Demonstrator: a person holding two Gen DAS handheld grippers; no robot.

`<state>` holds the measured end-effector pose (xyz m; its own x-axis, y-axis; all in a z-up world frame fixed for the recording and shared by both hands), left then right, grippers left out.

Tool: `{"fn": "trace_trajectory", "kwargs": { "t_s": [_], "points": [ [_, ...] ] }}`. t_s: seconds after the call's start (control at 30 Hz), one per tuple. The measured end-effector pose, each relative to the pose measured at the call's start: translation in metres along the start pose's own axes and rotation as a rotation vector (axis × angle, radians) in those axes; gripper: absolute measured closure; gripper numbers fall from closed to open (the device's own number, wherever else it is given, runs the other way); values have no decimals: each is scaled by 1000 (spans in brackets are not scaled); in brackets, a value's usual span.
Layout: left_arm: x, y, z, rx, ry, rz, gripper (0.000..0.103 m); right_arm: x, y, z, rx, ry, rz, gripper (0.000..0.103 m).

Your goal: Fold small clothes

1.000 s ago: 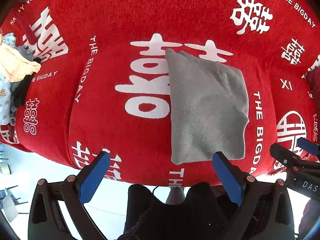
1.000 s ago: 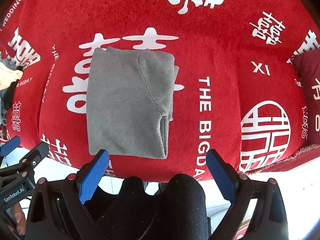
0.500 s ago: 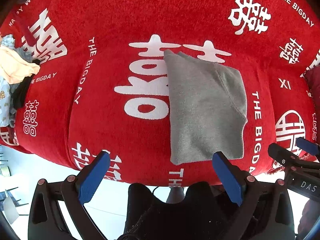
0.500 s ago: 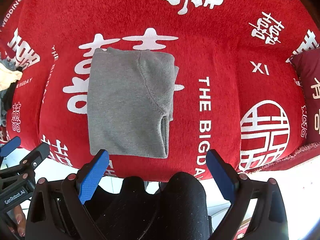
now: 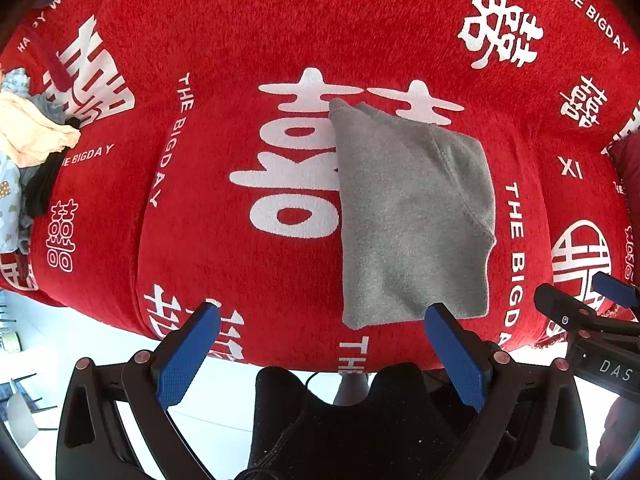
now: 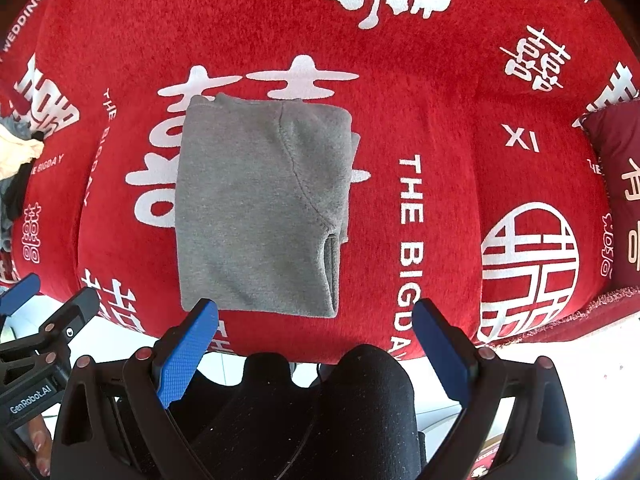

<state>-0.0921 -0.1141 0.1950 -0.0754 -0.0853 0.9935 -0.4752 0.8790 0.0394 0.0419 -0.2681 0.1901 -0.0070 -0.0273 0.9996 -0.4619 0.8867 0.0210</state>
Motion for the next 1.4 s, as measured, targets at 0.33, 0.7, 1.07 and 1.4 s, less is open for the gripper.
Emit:
{"fn": "trace_trajectory", "kwargs": {
  "t_s": [0.33, 0.7, 1.07, 1.4],
  "points": [
    [-1, -3, -1, -11, -6, 6, 1, -1, 0, -1, -1, 0, 3, 5],
    [0, -2, -4, -12, -22, -5, 1, -1, -2, -3, 5, 1, 5, 5],
    [-1, 0, -7, -11, -16, -2, 1, -3, 0, -3, 4, 5, 6, 5],
    [1, -4, -11, -40, -46, -5, 1, -3, 1, -3, 3, 6, 7, 5]
  ]
}}
Point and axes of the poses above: each gripper's, at about its wrist camera, not at the fingertips, and x roughly against the way its jaws point, y to its left, z to its underside, the point moved 1 cm from there along -x, roughly the way its jaws point, and after that the axes turned 9 degrees about -x, right-handed, at the moved point
